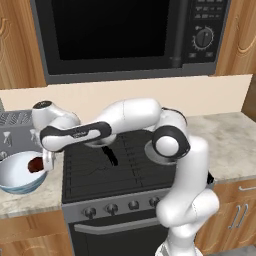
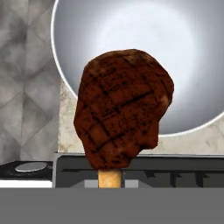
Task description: Place one of the steaks on the plate and the other in the bowl. Then place the bowl in the fridge.
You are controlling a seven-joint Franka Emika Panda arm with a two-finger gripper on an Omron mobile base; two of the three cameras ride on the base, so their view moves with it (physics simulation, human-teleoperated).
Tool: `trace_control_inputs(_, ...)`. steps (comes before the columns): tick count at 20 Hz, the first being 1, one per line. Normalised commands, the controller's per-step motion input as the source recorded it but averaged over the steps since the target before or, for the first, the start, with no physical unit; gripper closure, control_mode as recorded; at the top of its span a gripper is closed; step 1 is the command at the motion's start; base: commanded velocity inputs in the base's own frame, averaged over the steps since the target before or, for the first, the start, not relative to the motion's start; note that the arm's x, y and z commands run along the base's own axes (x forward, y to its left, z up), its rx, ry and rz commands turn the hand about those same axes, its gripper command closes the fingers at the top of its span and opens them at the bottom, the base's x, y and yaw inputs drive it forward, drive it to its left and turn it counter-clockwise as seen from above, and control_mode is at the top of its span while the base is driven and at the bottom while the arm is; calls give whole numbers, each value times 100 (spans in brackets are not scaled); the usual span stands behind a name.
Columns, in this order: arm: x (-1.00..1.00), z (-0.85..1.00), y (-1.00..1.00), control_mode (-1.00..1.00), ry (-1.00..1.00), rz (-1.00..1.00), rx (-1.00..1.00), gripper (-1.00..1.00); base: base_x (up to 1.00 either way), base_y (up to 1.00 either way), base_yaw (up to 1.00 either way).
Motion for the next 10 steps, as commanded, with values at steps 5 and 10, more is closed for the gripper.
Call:
trace_control_inputs(5, 9, -22, 13, -100, 0, -8, -8, 100, 0, 0, 0)
trace_control_inputs(10, 20, -24, 2, -100, 0, -5, -6, -100, 0, 0, 0)
